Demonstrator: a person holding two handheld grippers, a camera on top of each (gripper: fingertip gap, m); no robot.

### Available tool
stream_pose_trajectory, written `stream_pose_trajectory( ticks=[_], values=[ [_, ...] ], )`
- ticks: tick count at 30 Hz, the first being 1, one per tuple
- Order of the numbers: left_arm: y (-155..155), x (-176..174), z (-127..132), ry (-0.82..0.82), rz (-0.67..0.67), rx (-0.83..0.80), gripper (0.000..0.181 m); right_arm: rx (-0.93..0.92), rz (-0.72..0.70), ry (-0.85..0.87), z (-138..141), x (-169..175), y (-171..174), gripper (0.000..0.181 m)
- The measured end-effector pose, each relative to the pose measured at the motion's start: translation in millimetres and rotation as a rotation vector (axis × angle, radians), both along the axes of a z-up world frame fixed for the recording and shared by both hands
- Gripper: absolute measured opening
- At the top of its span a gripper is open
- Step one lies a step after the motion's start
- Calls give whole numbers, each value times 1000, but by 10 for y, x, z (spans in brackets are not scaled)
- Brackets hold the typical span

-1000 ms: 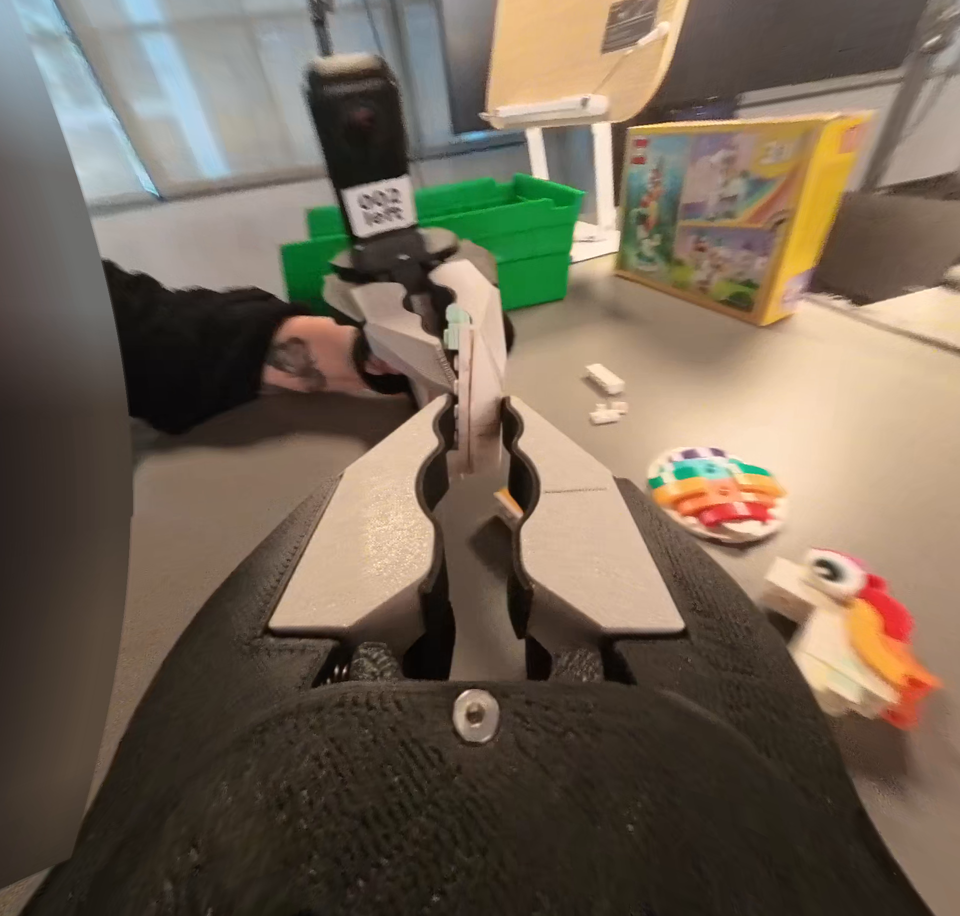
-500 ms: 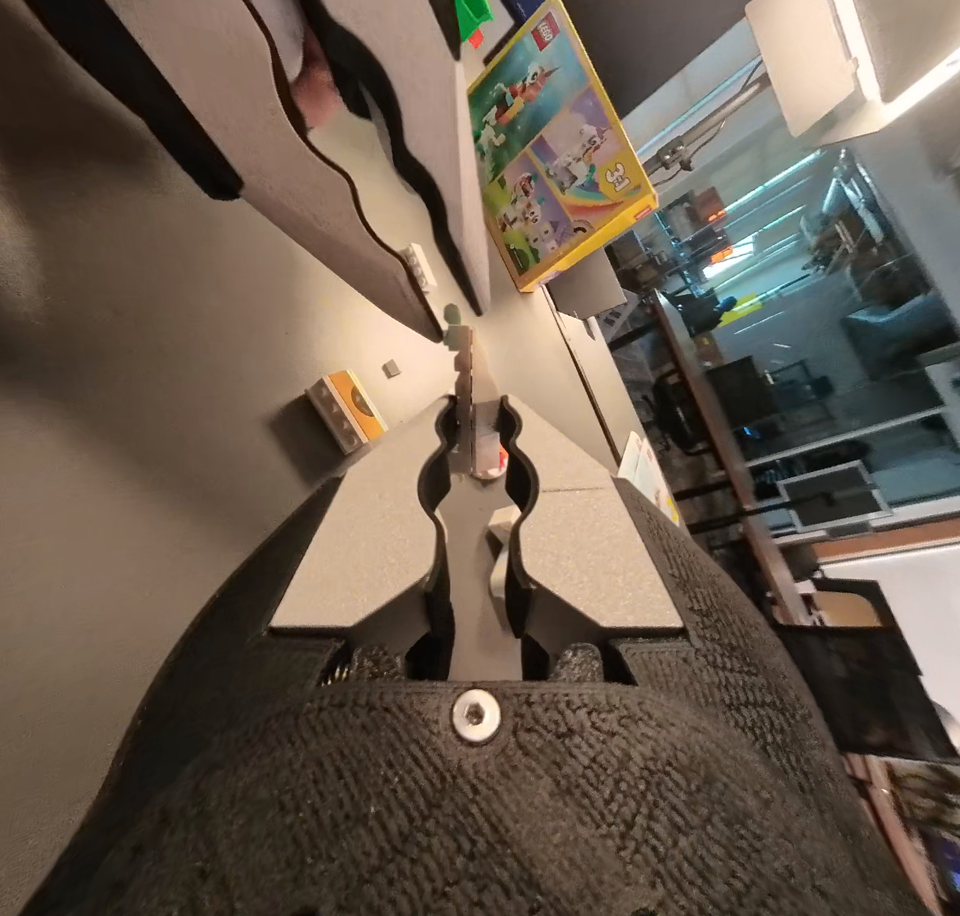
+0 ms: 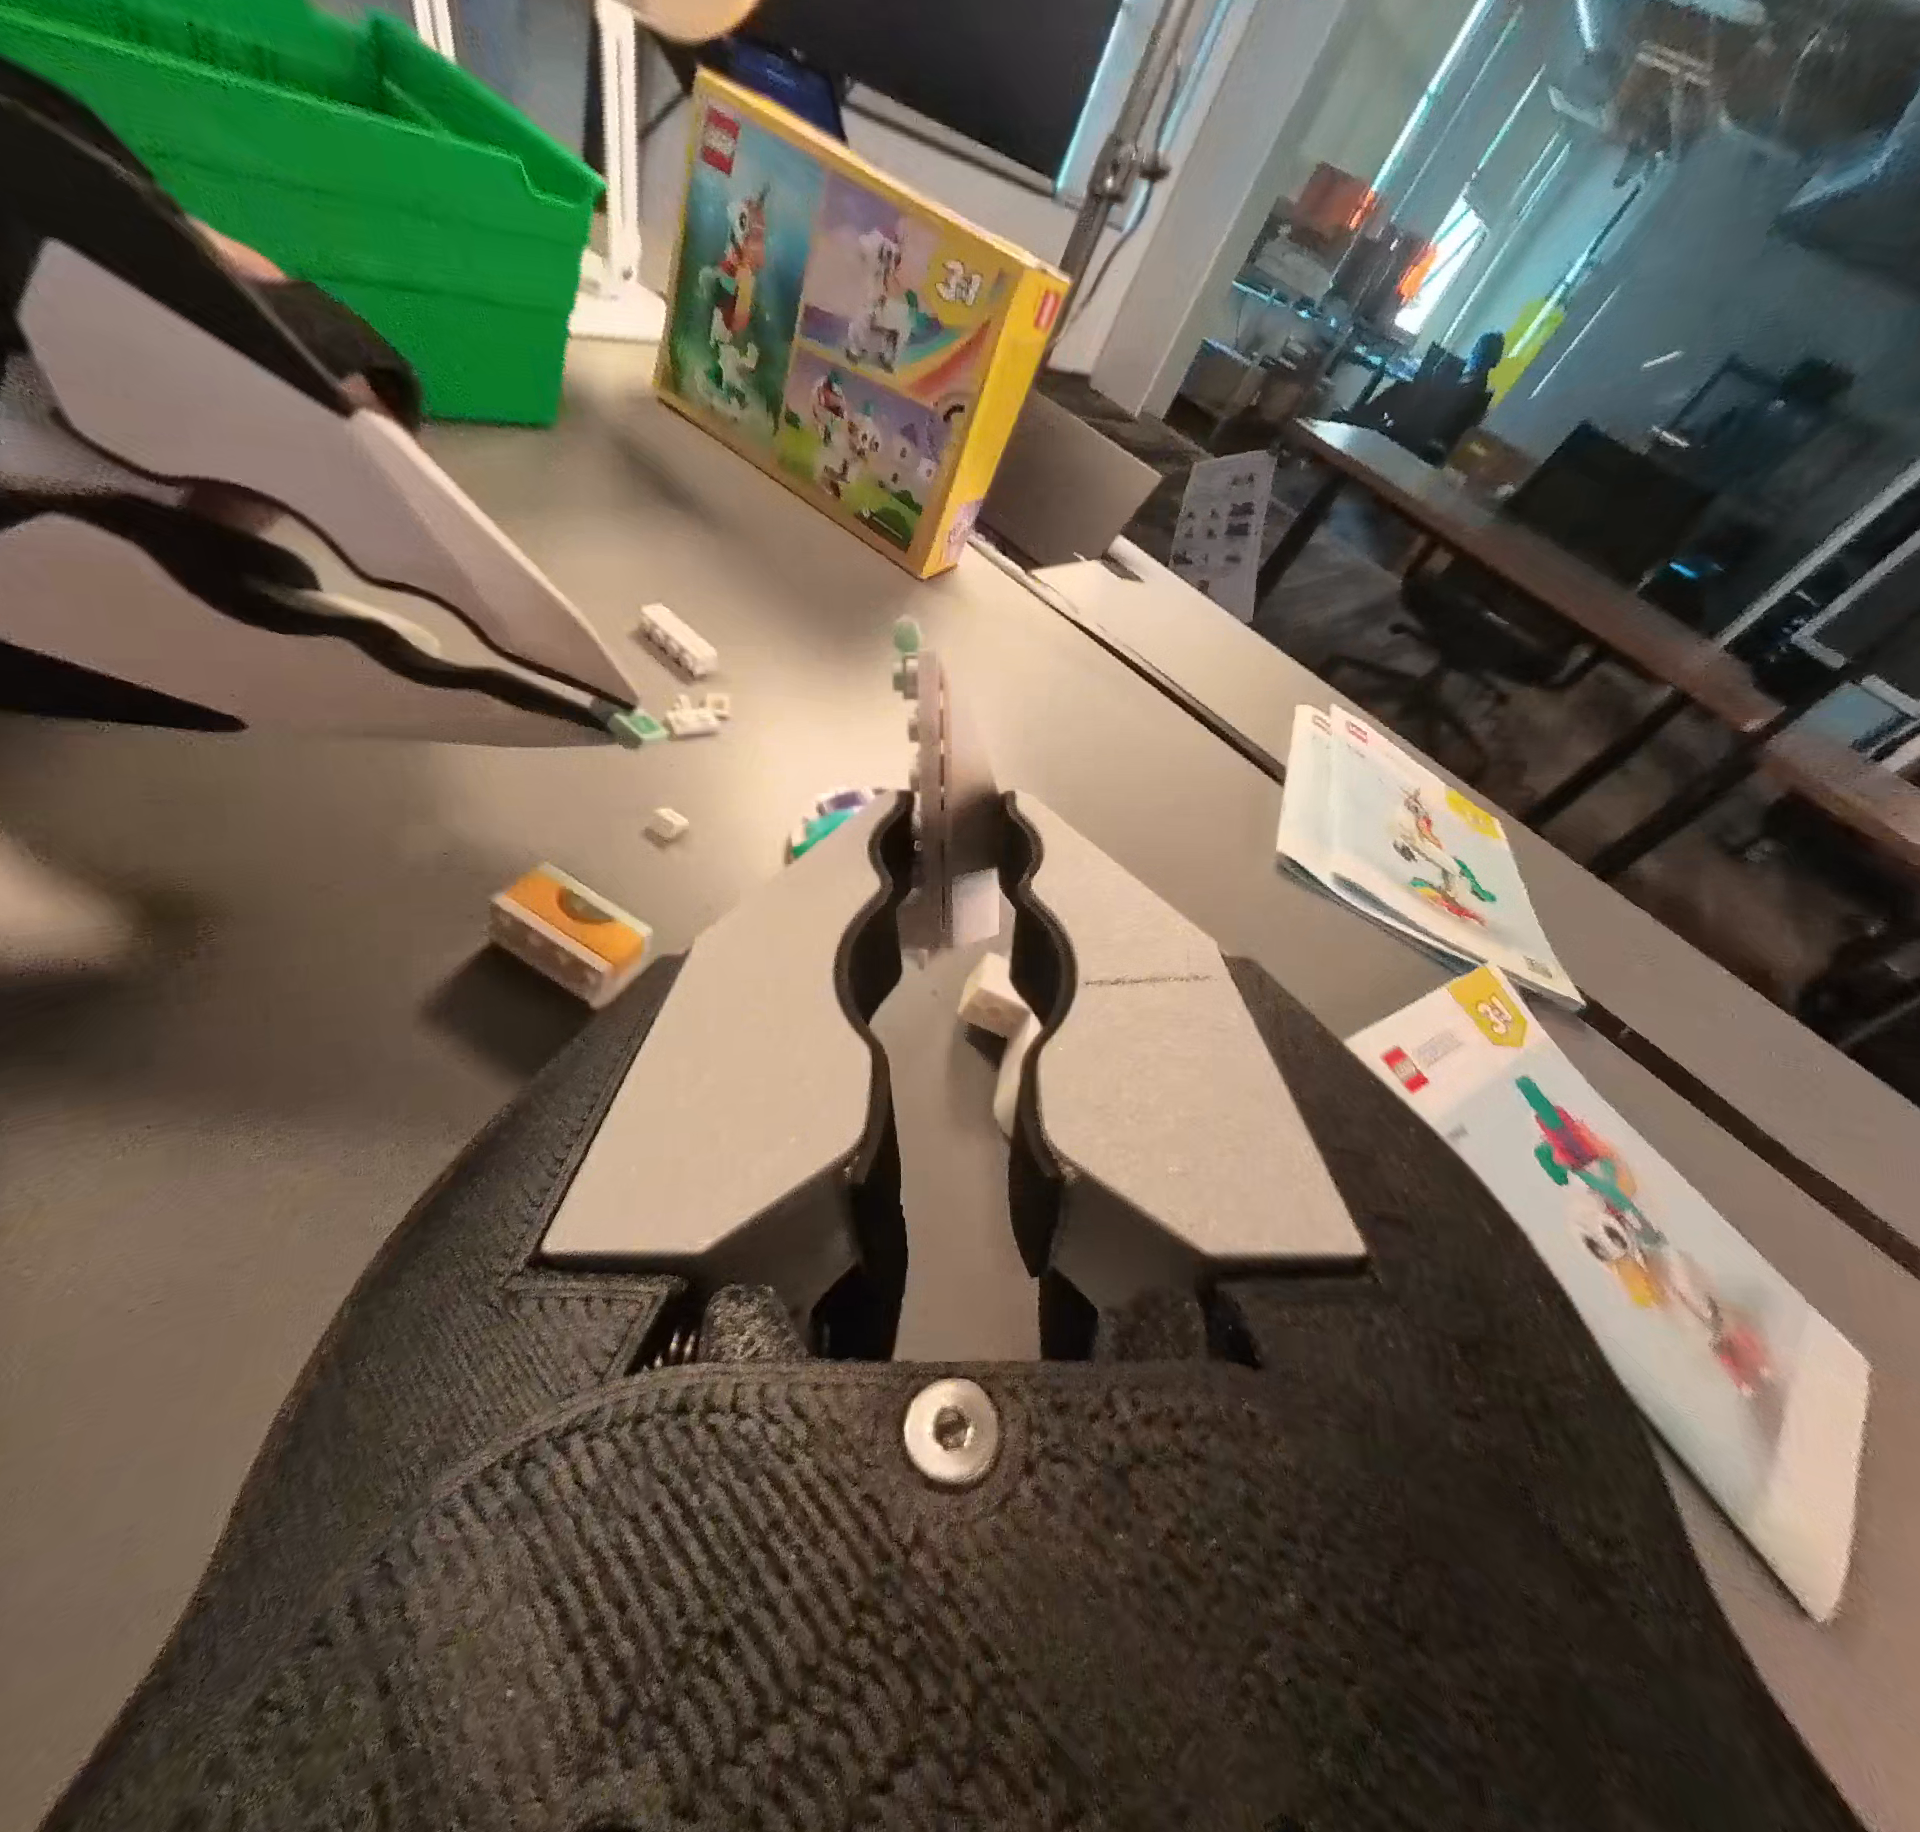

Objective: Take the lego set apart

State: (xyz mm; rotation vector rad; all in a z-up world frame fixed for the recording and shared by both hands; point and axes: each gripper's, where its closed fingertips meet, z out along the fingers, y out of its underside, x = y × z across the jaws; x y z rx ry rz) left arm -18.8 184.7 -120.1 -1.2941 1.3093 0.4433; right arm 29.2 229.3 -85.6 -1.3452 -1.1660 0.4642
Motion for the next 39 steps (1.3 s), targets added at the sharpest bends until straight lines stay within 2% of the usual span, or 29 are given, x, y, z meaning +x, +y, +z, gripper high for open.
stream_pose_trajectory(
  ticks=[1,4,5,6,9,12,15,17,25,29,34,37,39],
  values=[
    [40,-43,-89,-17,25,-70,4,9,4,-30,-47,-11,3,14],
    [119,-180,-344,-66,110,-285,4,65,31,-137,-192,-84,-54,14],
    [130,-199,-368,-104,126,-329,7,93,38,-169,-221,-104,-76,14],
    [142,-208,-364,-158,147,-371,21,115,48,-192,-241,-121,-101,13],
    [117,-136,-290,-292,130,-453,28,141,114,-219,-278,-179,-212,14],
    [45,-29,-142,-309,33,-370,35,158,167,-240,-316,-207,-288,14],
    [-74,107,75,-308,-79,-213,24,172,202,-249,-332,-235,-353,14],
    [-110,139,147,-305,-97,-162,16,181,218,-252,-336,-251,-385,14],
    [-102,135,99,-251,-91,-164,5,152,213,-242,-326,-255,-393,14],
    [-74,93,194,-211,-71,-91,4,87,169,-168,-244,-289,-356,14],
    [-42,74,177,-129,-53,-22,4,54,126,-154,-256,-298,-310,15],
    [-112,127,39,-56,-95,-49,4,62,-54,-116,-162,-86,27,14],
    [-99,132,-7,-21,-80,-41,4,-60,-84,-7,-112,71,178,14]
  ],
)
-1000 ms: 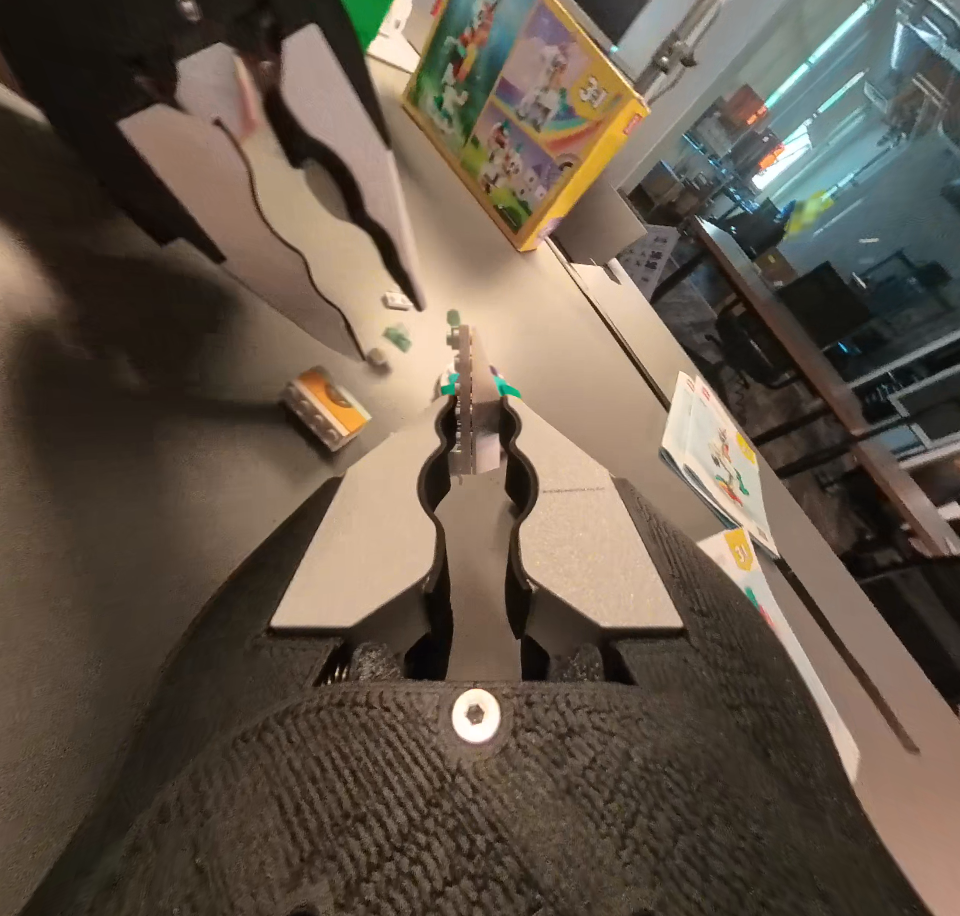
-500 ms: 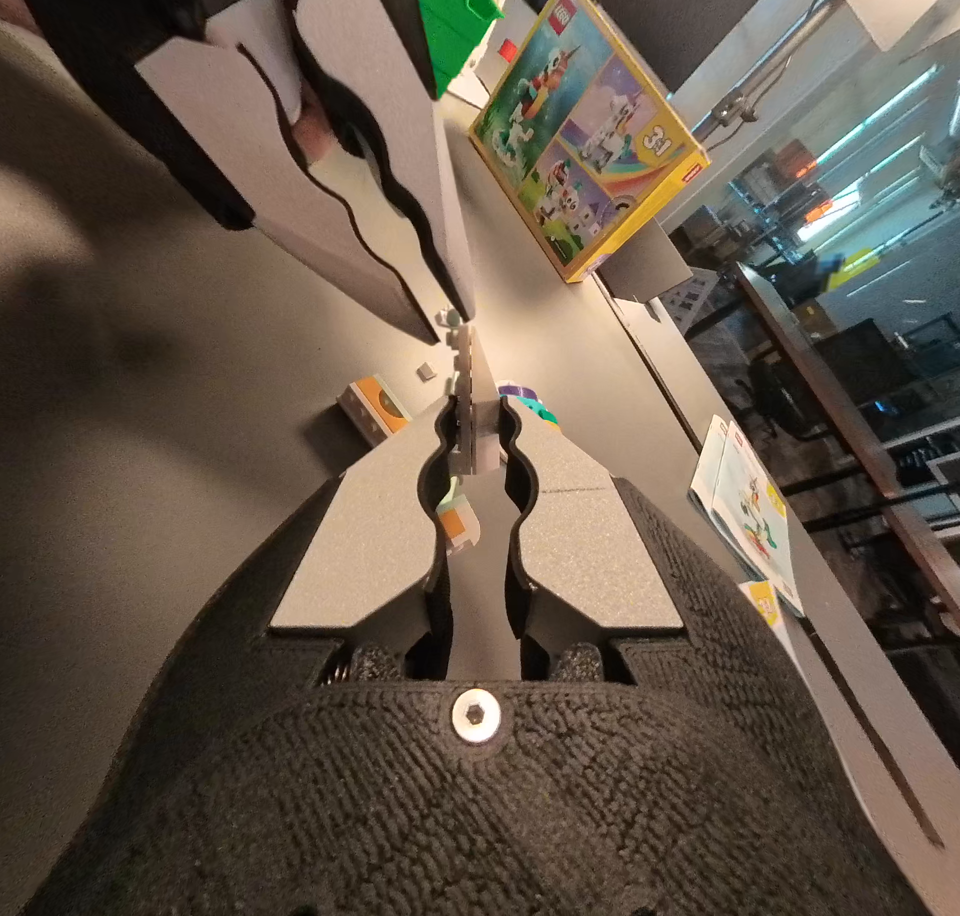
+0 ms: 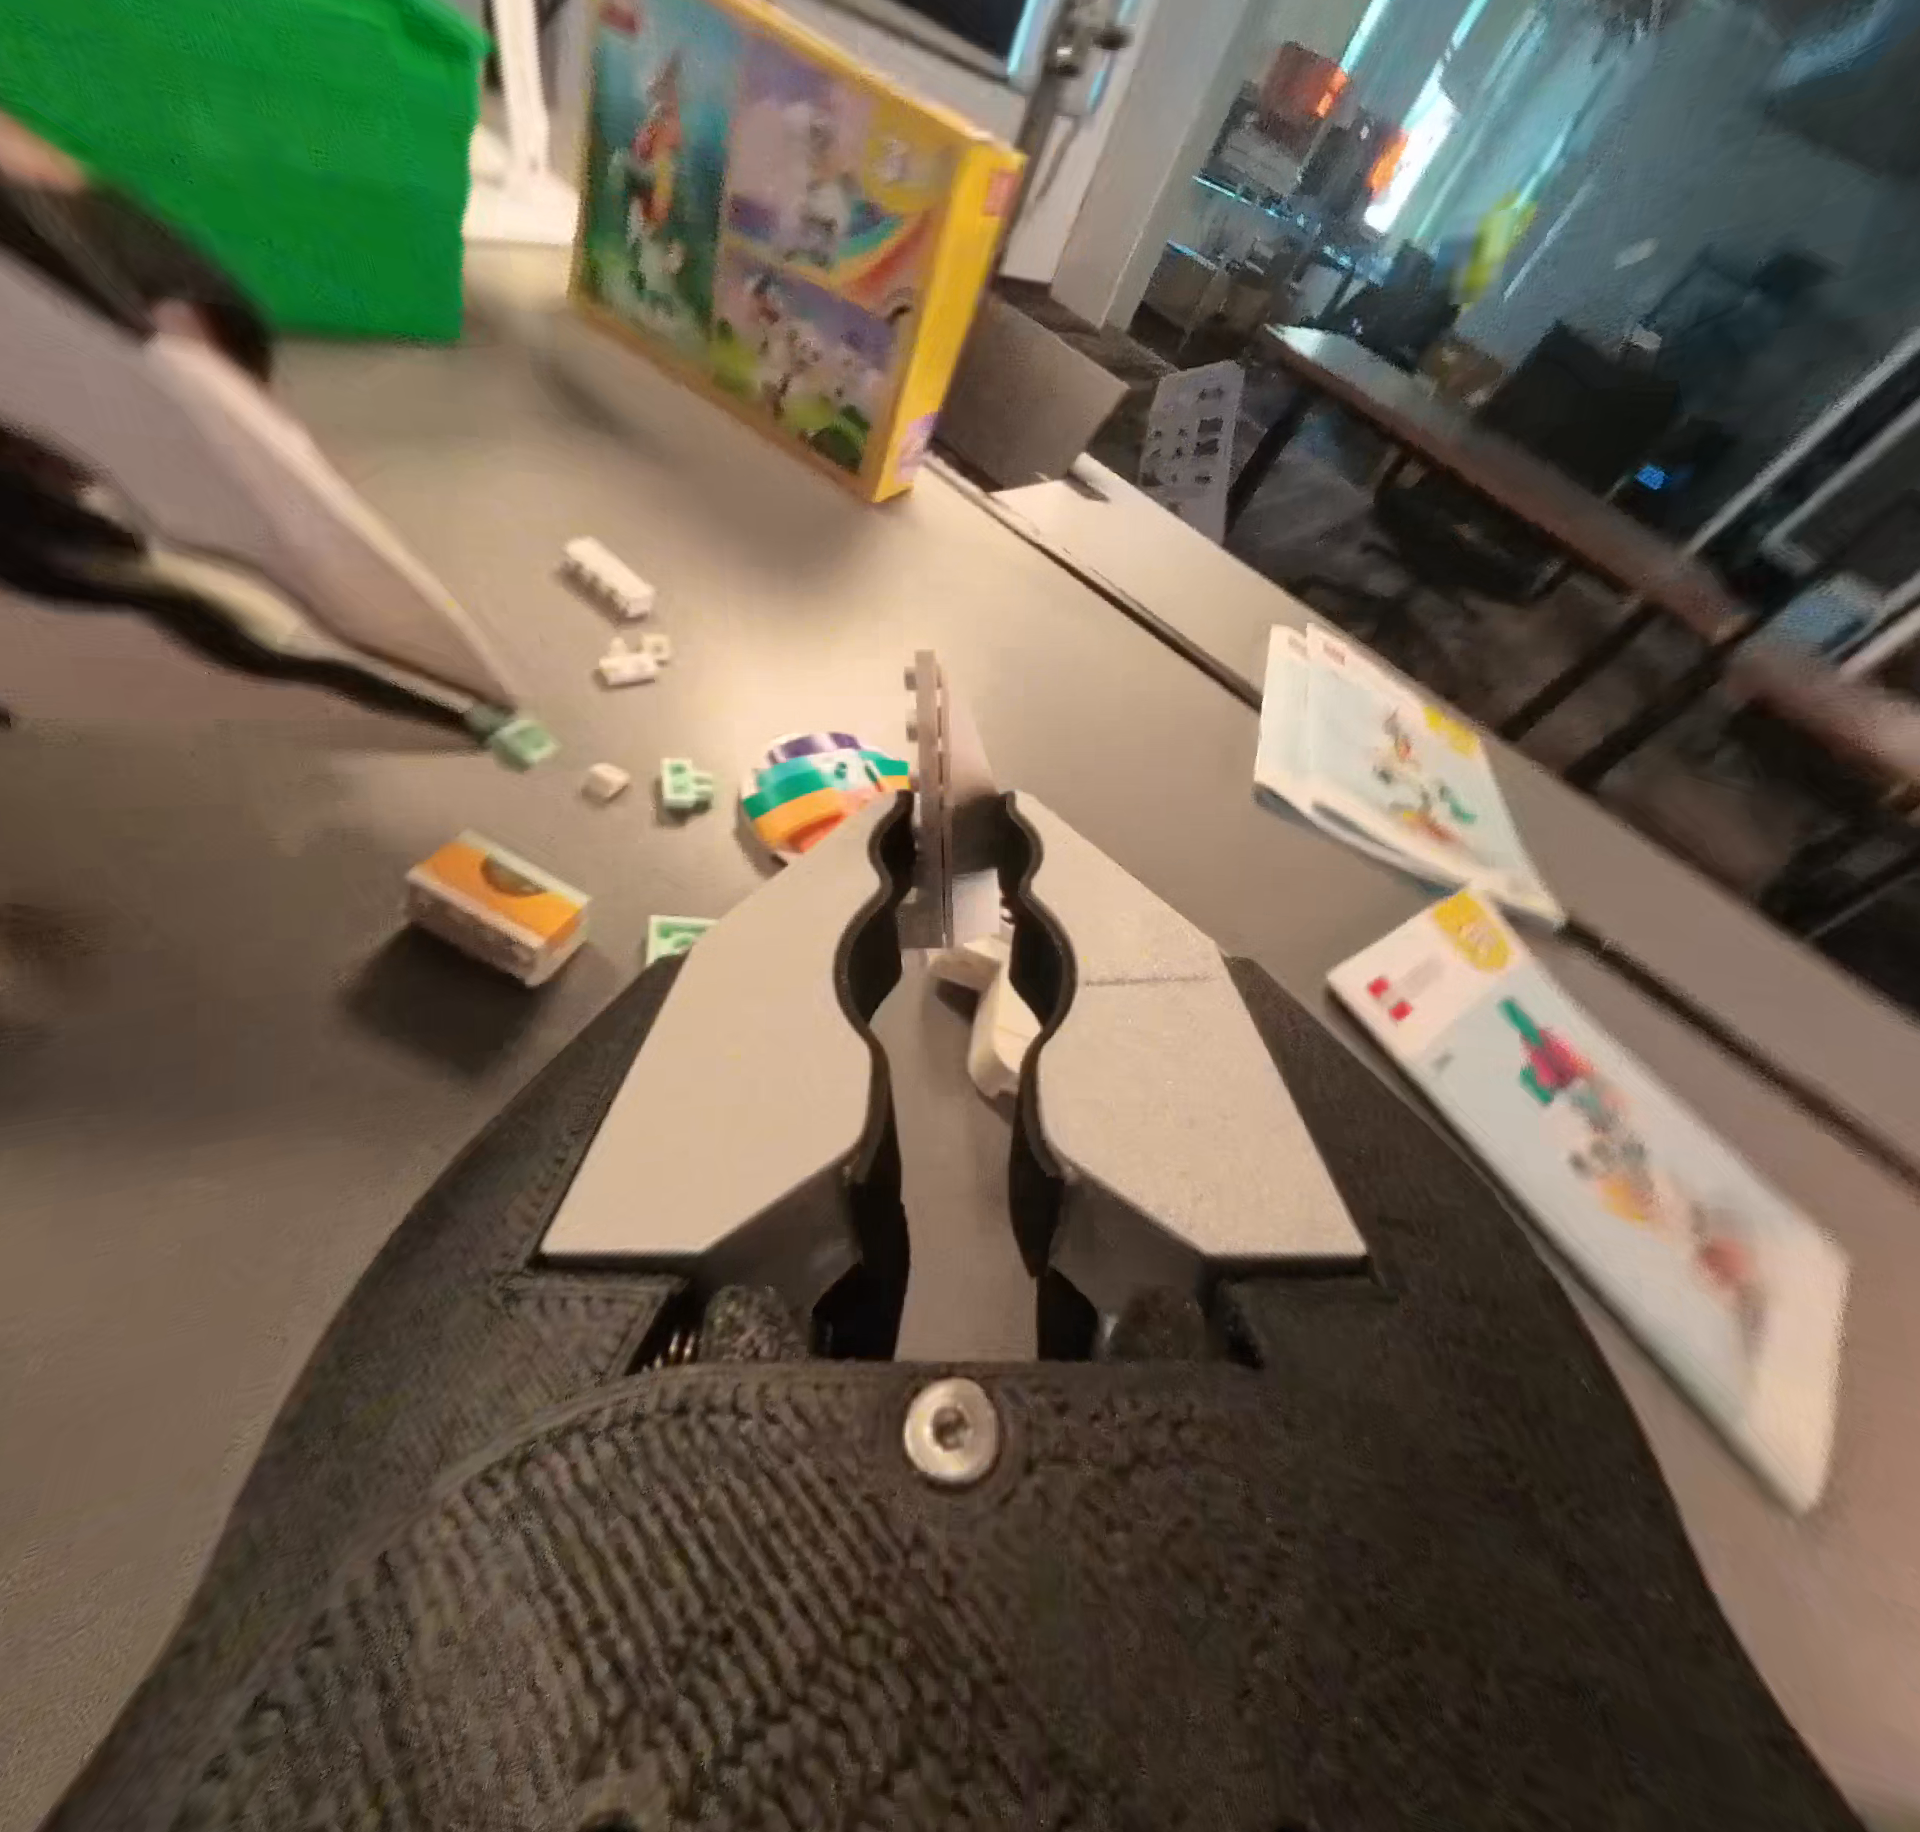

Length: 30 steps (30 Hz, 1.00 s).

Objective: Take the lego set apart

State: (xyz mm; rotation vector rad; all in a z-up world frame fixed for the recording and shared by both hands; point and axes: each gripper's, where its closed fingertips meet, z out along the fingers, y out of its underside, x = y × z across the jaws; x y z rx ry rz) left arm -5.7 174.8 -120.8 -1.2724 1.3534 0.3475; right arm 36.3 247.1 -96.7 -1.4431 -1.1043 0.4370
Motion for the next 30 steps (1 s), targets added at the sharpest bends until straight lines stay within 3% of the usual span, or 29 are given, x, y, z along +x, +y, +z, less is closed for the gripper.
stream_pose_trajectory(
  ticks=[6,8,12,16,21,25,30],
  values=[
    [201,-148,-356,-132,155,-329,5,-145,96,106,-13,-59,-72,14],
    [224,-188,-427,-178,195,-419,22,-193,128,133,-31,-84,-106,14],
    [245,-181,-334,-313,202,-479,30,-213,210,170,10,-126,-200,14],
    [179,-44,-113,-533,112,-555,37,-215,361,239,119,-232,-441,14],
    [-48,215,182,-774,-134,-688,40,-295,560,377,283,-296,-723,14],
    [-255,388,301,-832,-313,-757,39,-310,636,391,309,-318,-848,14],
    [-252,405,301,-834,-312,-780,27,-272,664,342,275,-347,-932,13]
  ],
)
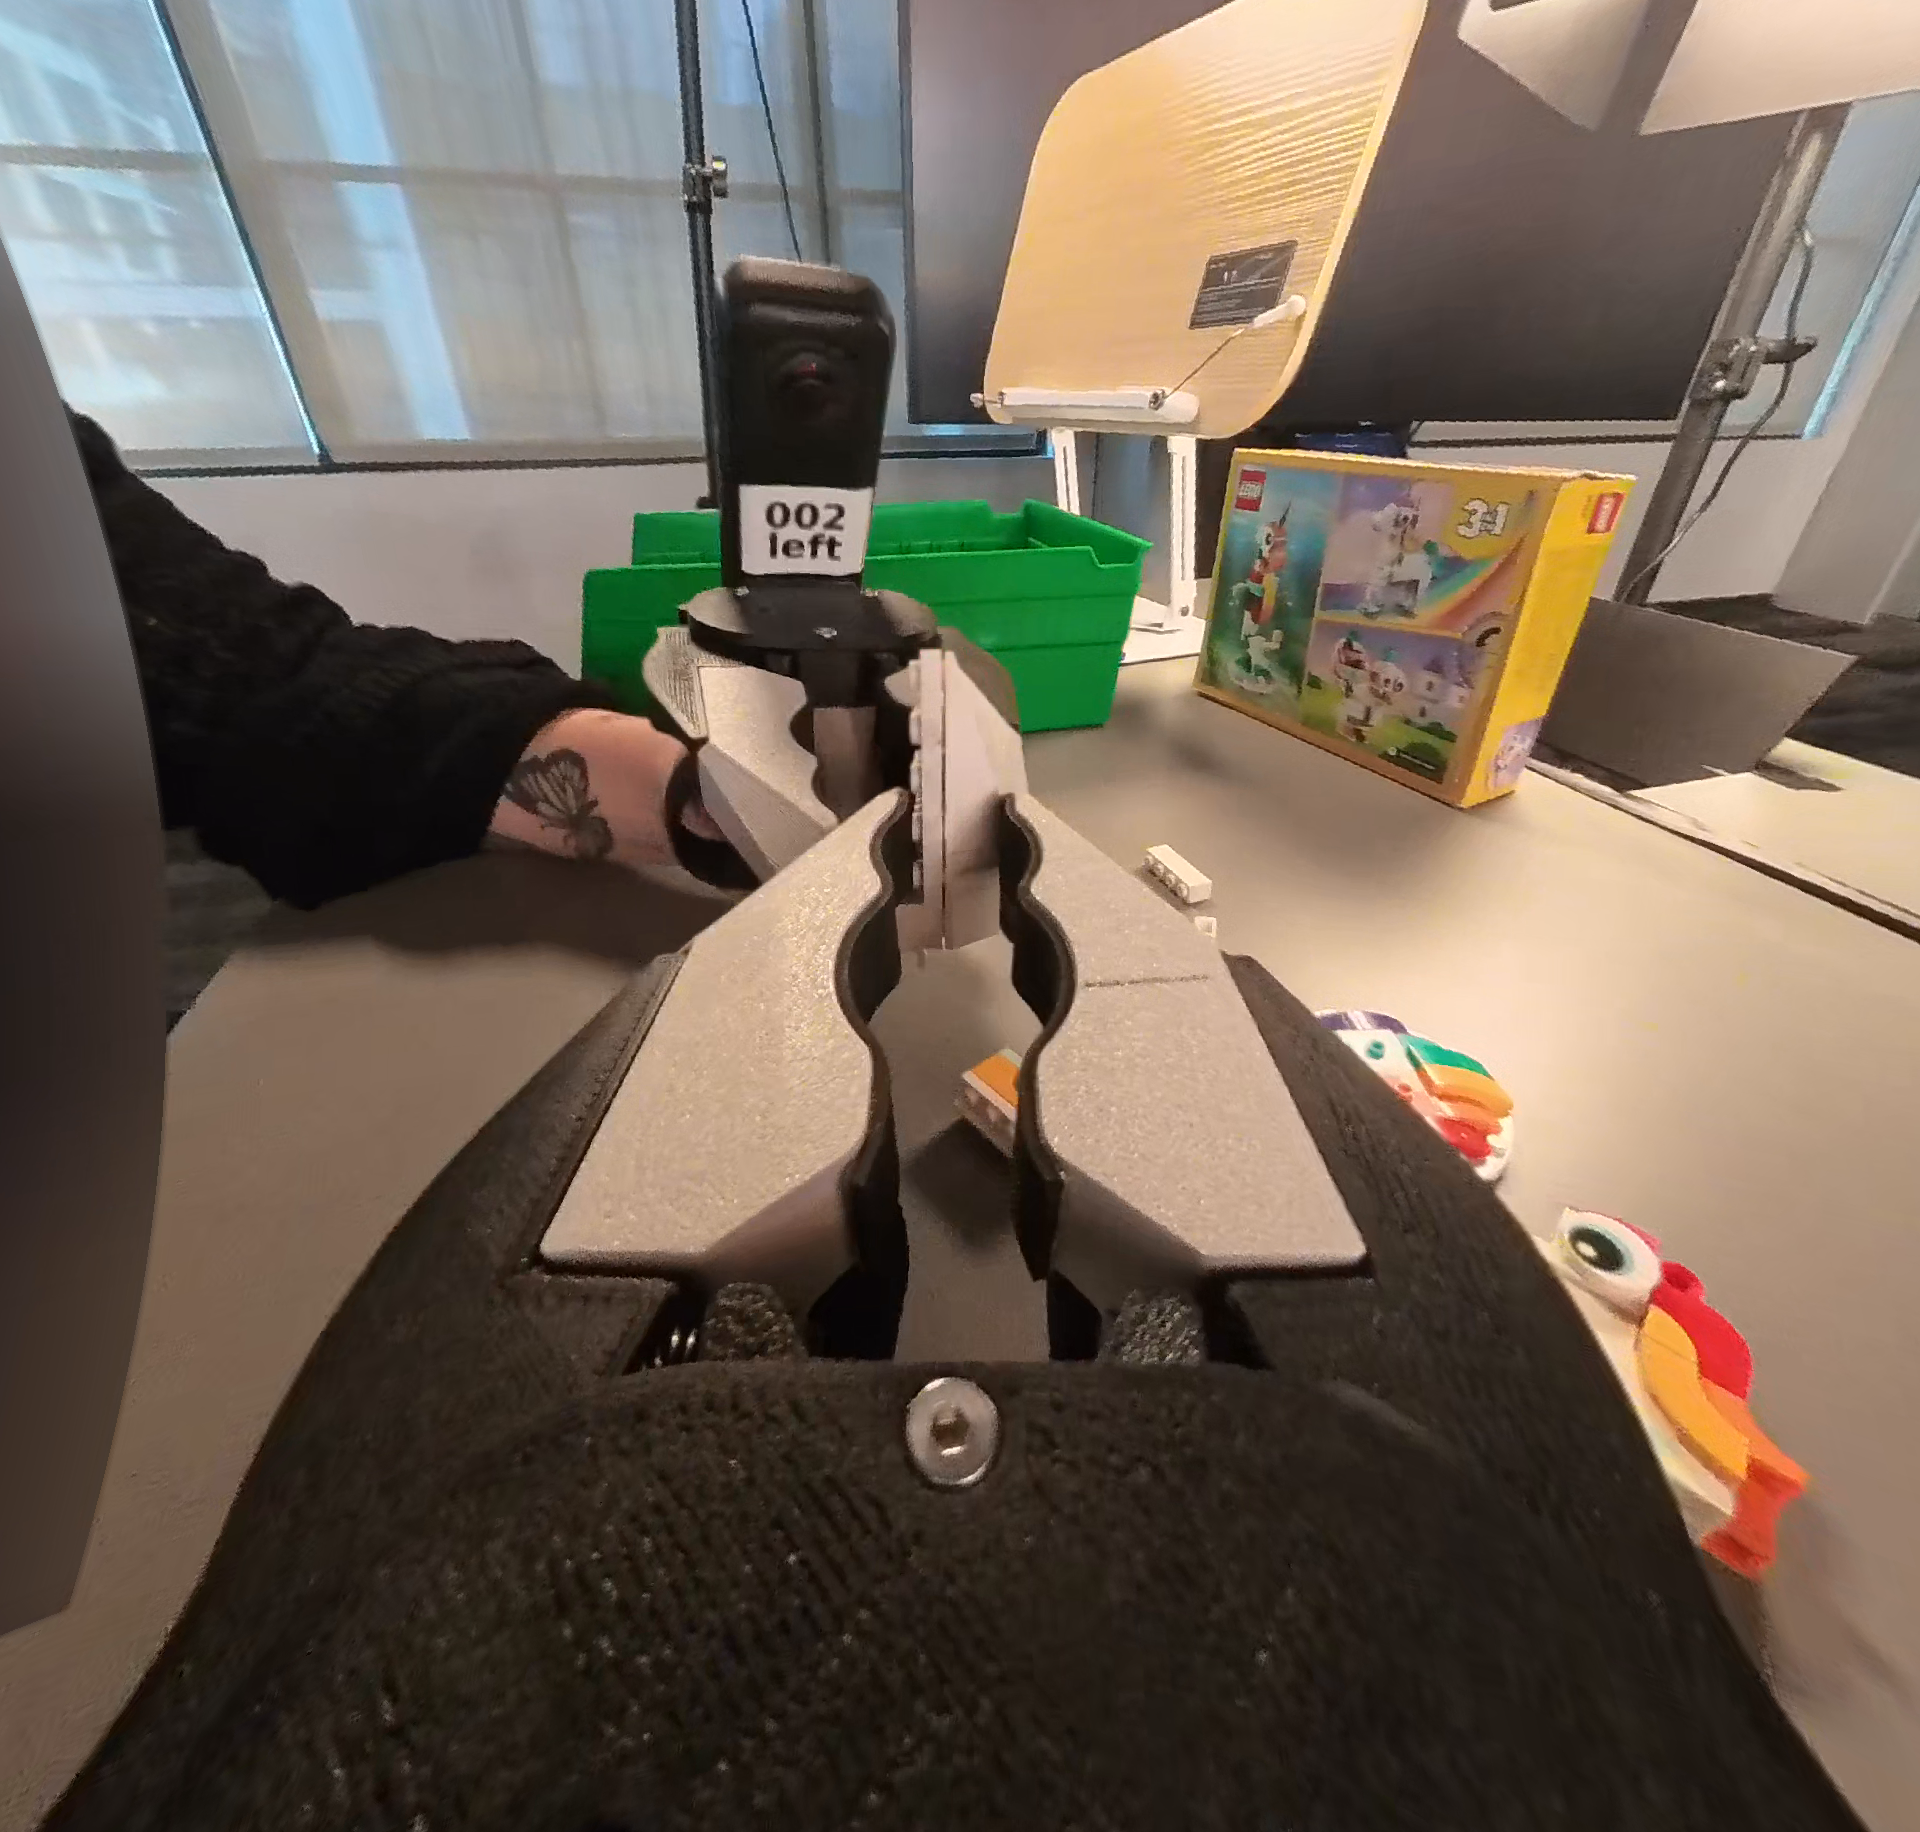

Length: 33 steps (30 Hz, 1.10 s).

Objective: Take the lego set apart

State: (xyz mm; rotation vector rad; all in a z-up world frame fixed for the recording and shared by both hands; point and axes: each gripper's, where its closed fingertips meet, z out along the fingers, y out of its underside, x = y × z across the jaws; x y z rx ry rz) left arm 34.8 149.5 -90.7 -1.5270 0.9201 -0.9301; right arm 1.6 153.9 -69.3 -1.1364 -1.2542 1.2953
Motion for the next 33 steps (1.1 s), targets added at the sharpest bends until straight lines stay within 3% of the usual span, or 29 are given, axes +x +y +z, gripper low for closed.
stream_pose_trajectory(
  ticks=[3,5,7,12,16,18,24,27,33],
  values=[
    [189,-118,-127,167,148,45,27,103,-118,-63,-75,21,156,17],
    [333,-286,-267,367,271,139,26,251,-210,-106,-96,69,239,34],
    [427,-429,-403,585,359,265,26,403,-259,-178,-164,70,254,38],
    [472,-432,-529,884,389,507,27,697,-281,-368,-467,-19,211,35],
    [459,-427,-531,967,385,645,27,835,-296,-390,-471,-15,188,10],
    [483,-438,-427,893,420,648,27,812,-351,-352,-365,-13,233,9],
    [468,-479,133,356,517,424,33,437,-471,-50,98,124,417,8],
    [454,-436,177,213,494,291,34,423,-504,23,193,117,412,8],
    [492,-417,226,71,512,179,16,490,-543,58,266,53,327,8]
  ],
)
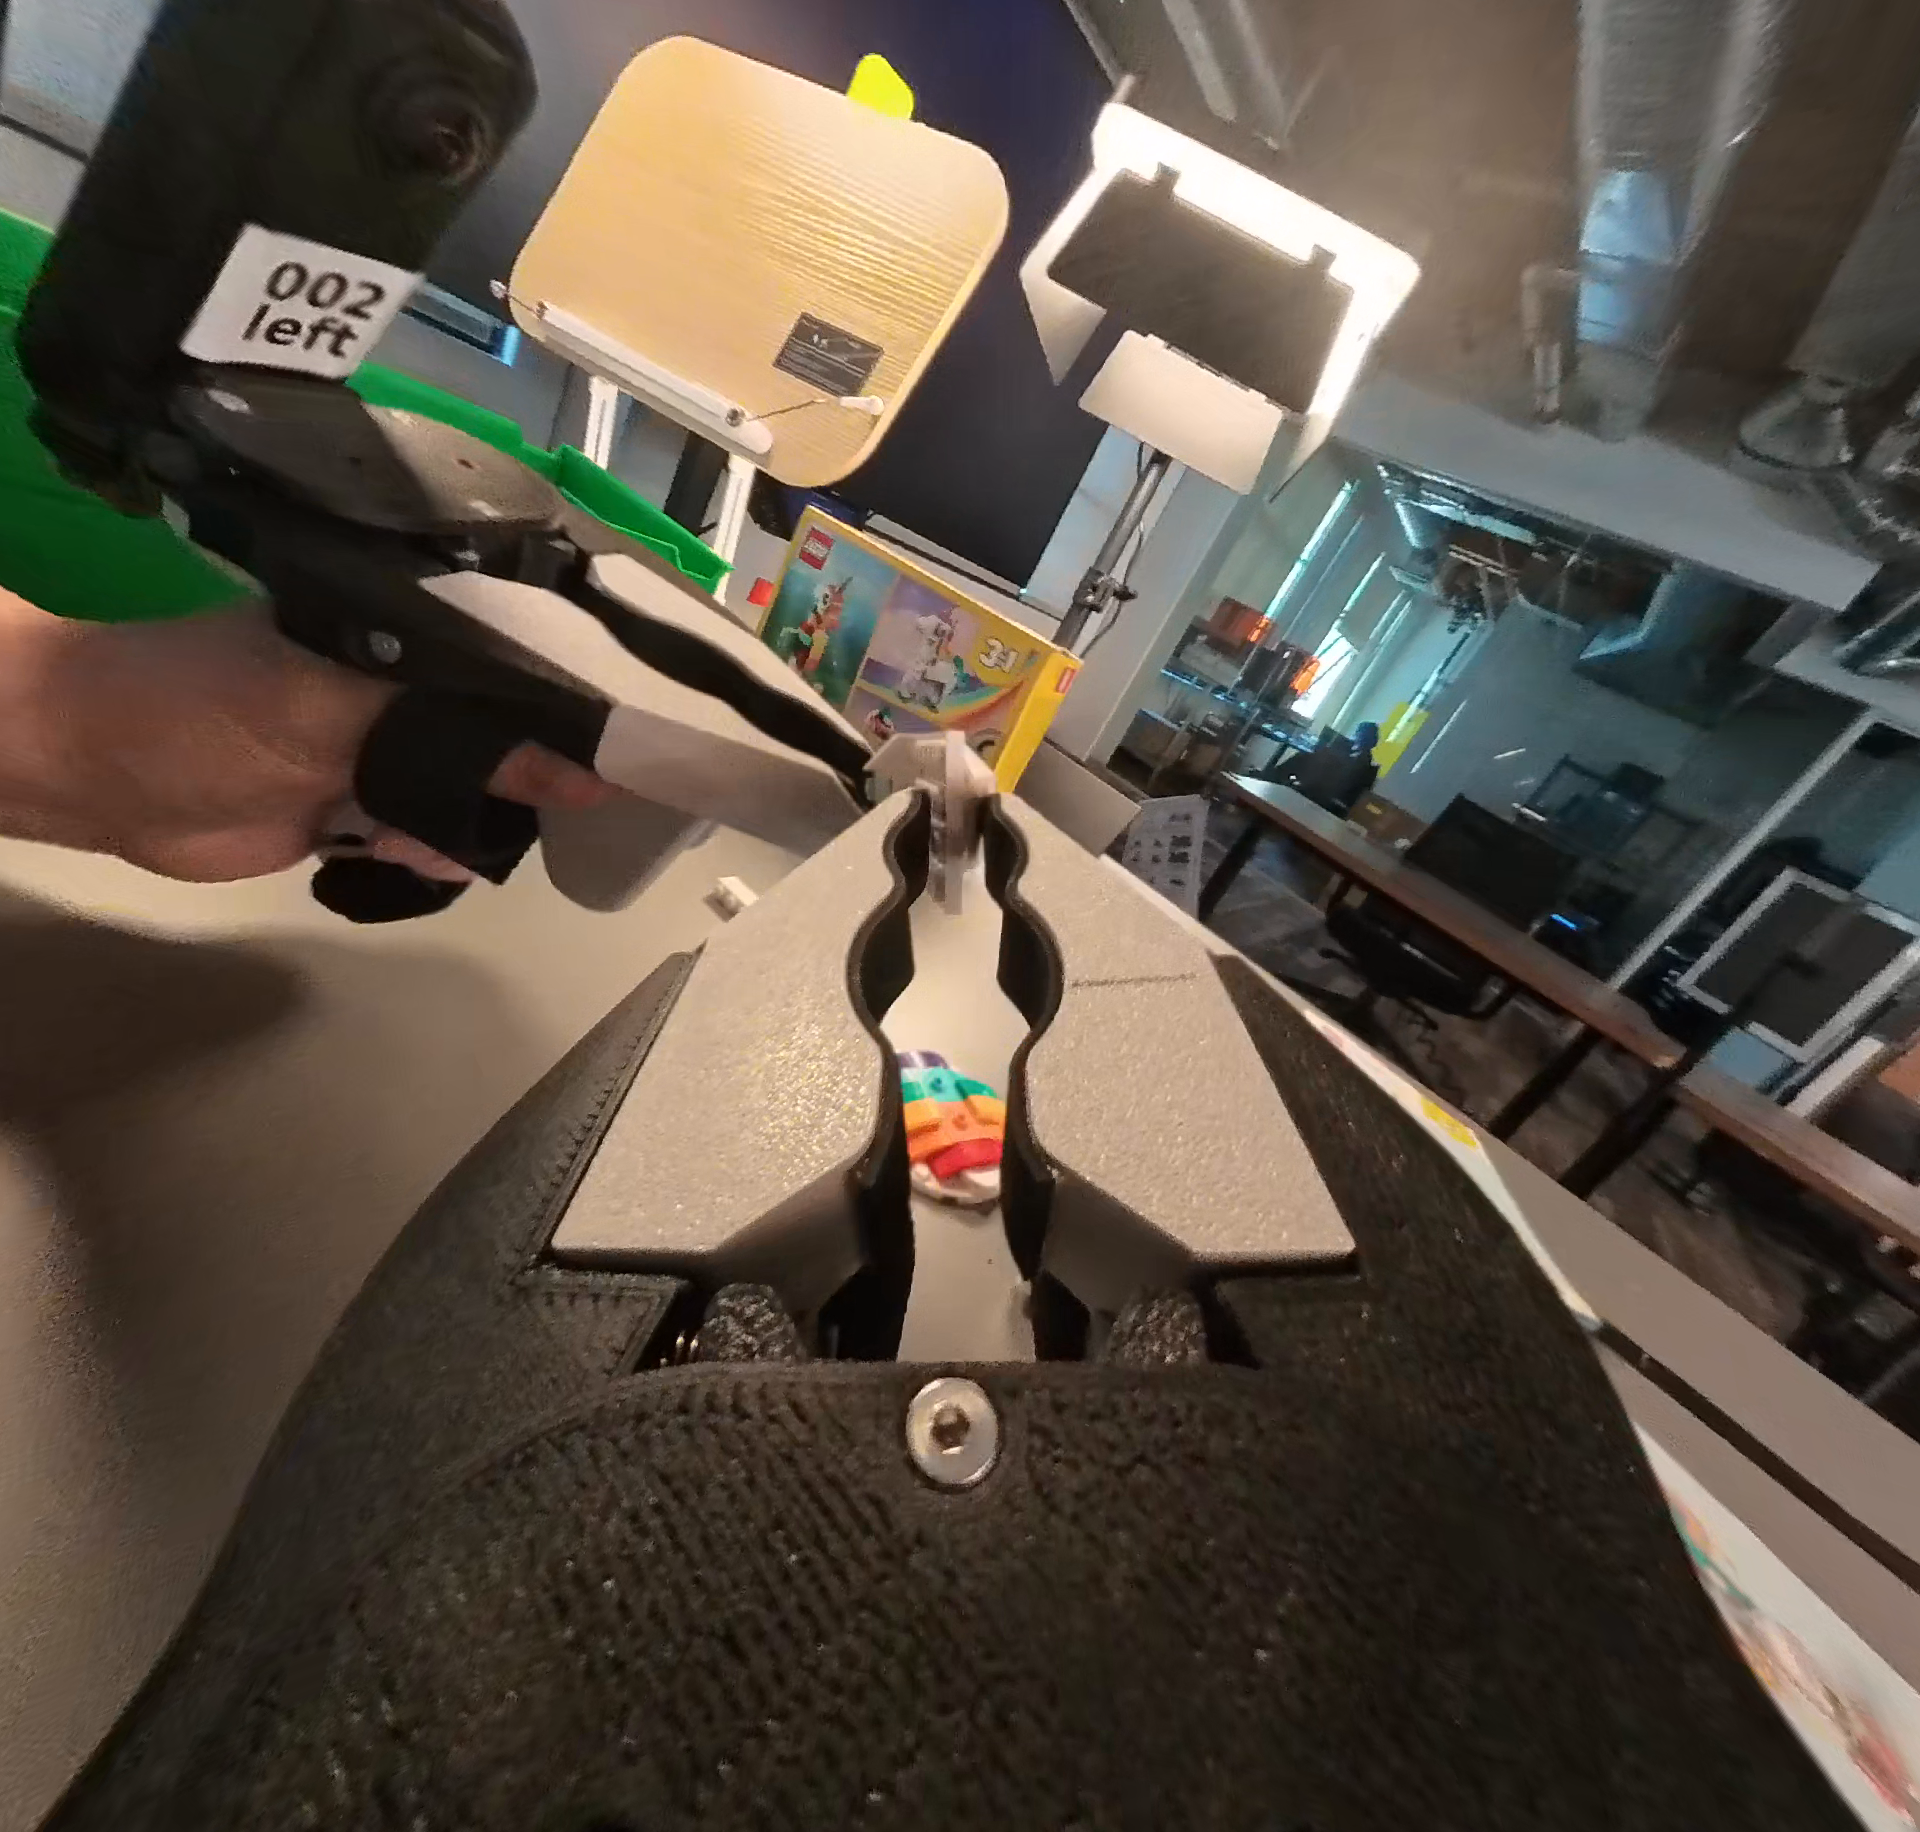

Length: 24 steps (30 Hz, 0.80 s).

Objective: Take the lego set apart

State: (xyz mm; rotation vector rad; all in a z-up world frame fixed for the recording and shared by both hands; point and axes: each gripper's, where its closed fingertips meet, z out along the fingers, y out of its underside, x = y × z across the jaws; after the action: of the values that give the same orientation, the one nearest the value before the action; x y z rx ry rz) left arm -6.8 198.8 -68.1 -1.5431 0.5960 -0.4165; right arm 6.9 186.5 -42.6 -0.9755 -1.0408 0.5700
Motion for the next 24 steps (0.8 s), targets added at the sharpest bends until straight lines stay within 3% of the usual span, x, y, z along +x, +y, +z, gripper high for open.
stream_pose_trajectory(
  ticks=[4,9,11,13,15,18,21,24],
  values=[
    [20,-59,74,-131,-6,-52,13,15,-48,-15,-4,-3,34,8],
    [45,-117,74,-83,3,-31,13,44,-103,-62,-34,-30,70,7],
    [-15,-114,88,-90,-98,-36,8,-17,-63,-63,-47,21,105,7],
    [-124,-83,75,-103,-238,-70,6,-138,71,-54,-95,51,71,7],
    [-148,-71,-28,-98,-293,-129,7,-214,139,-75,-167,59,68,7],
    [-74,-73,-134,-94,-251,-163,8,-270,140,-99,-259,48,131,7],
    [63,-176,-449,101,-106,-249,8,-315,83,-170,-397,71,236,7],
    [82,-236,-712,221,-49,-360,9,-407,57,-235,-542,85,298,8]
  ],
)
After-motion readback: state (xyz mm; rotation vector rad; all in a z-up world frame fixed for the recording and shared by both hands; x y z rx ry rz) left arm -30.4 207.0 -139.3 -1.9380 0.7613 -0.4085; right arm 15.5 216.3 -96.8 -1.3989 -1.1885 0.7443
